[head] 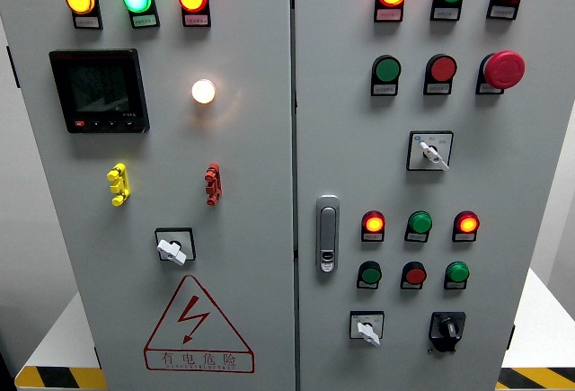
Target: Trip black knob to open circuit
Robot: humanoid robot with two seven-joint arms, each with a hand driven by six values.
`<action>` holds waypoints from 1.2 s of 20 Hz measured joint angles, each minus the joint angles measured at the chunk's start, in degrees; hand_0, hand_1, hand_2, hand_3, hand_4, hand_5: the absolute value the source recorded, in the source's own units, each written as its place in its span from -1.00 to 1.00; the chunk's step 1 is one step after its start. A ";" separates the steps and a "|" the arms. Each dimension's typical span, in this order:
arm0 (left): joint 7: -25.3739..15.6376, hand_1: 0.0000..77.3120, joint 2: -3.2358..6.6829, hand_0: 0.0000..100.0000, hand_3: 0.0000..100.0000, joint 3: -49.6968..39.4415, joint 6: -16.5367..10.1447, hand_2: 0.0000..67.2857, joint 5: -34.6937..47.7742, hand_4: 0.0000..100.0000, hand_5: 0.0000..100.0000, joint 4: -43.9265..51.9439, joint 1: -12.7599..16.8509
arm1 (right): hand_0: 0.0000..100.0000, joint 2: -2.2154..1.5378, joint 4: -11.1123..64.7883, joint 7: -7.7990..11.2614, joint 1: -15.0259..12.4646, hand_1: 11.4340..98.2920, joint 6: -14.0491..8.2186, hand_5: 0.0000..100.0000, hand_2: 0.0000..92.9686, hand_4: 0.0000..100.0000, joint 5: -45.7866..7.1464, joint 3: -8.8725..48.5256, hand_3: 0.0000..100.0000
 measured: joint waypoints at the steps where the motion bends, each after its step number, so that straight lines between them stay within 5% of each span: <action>1: 0.00 -0.92 0.01 -1.00 -0.57 0.00 0.00 -0.61 0.00 -0.87 -0.97 0.00 0.00 | 0.56 0.00 0.00 0.00 0.00 -0.52 0.00 -0.81 -0.97 -0.92 0.00 0.00 -0.74; 6: 0.00 -0.92 -0.05 -1.00 -0.57 0.00 0.00 -0.61 0.00 -0.87 -0.97 0.00 0.00 | 0.56 0.00 0.30 0.00 0.00 -0.52 0.01 -0.81 -0.97 -0.92 -0.40 1.21 -0.74; 10: 0.00 -0.92 -0.04 -1.00 -0.57 0.00 0.00 -0.61 0.00 -0.87 -0.97 0.00 0.04 | 0.55 -0.04 0.24 -0.39 0.85 -0.51 0.58 -0.81 -0.97 -0.91 -4.86 7.73 -0.73; 18: 0.00 -0.92 0.02 -1.00 -0.57 0.00 0.00 -0.61 0.00 -0.87 -0.97 0.00 -0.02 | 0.54 0.00 -1.95 -5.38 1.28 -0.50 6.63 -0.80 -0.97 -0.91 -32.74 38.99 -0.72; 24: 0.00 -0.92 -0.03 -1.00 -0.57 0.00 0.00 -0.61 0.00 -0.87 -0.97 0.00 0.00 | 0.53 -0.05 -5.96 -5.28 5.44 -0.49 6.91 -0.80 -0.97 -0.91 -30.87 40.13 -0.72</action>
